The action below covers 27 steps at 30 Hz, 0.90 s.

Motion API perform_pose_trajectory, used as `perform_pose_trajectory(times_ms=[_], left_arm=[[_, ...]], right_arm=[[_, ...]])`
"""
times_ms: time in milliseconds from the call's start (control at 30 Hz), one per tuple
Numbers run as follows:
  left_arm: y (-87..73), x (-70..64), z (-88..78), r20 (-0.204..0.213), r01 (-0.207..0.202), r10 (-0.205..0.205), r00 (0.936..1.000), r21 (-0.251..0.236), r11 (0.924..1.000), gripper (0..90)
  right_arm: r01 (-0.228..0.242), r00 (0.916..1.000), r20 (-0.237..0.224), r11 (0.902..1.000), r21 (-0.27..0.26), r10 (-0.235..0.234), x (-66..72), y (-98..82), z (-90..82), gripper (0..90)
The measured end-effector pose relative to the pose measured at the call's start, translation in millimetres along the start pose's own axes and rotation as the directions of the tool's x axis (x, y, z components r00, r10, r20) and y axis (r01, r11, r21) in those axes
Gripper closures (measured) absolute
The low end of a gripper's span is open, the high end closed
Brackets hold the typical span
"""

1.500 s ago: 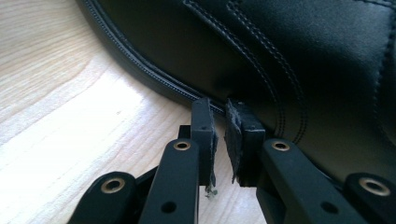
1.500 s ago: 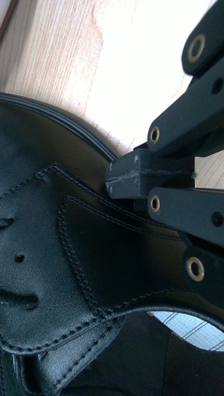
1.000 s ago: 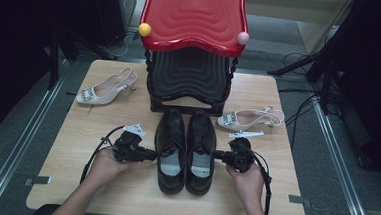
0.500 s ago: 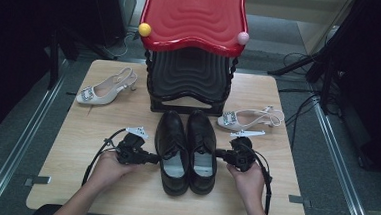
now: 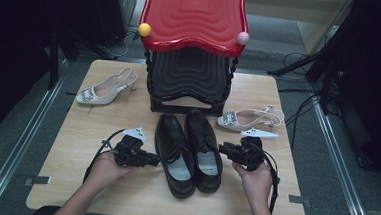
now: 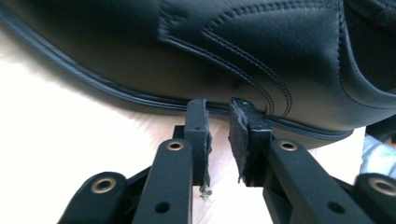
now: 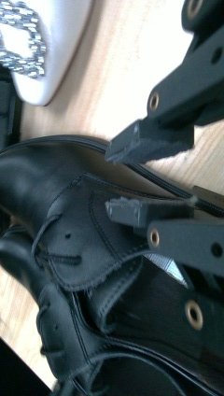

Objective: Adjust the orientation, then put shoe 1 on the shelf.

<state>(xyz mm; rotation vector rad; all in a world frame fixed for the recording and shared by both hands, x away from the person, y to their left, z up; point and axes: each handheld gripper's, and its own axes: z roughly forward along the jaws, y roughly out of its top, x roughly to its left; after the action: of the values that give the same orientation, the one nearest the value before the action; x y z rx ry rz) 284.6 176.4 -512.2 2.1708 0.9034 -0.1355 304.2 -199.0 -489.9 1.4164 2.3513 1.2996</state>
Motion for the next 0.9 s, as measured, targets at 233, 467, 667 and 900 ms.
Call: perform_pose_trajectory(times_ms=[233, 467, 667, 900], left_arm=[[-2.6, 7.4, -10.0, -0.015, 0.038, -0.038, 0.9991, -0.029, 0.9989, 67.9], [-4.5, 10.1, -13.1, -0.033, 0.04, -0.041, 0.9986, -0.024, 0.9989, 64.9], [-5.4, 10.1, -13.0, -0.045, 0.036, -0.037, 0.9983, -0.015, 0.9992, 63.7], [-6.2, 11.2, -14.1, -0.044, 0.037, -0.037, 0.9983, -0.013, 0.9992, 63.2]], right_arm=[[-0.012, 0.9999, -0.005, 0.9985, -0.053, 0.012, -0.5, -1.5, -8.0, 48.0], [-0.02, 0.9995, -0.023, 0.9997, 0.014, 0.02, -3.3, -1.5, -13.3, 47.4], [-0.022, 0.9996, -0.015, 0.9988, 0.044, 0.023, 0.7, -1.2, -19.3, 47.6], [-0.038, 0.9993, -0.006, 0.9972, 0.064, 0.038, 18.9, 6.8, -32.1, 54.1]])
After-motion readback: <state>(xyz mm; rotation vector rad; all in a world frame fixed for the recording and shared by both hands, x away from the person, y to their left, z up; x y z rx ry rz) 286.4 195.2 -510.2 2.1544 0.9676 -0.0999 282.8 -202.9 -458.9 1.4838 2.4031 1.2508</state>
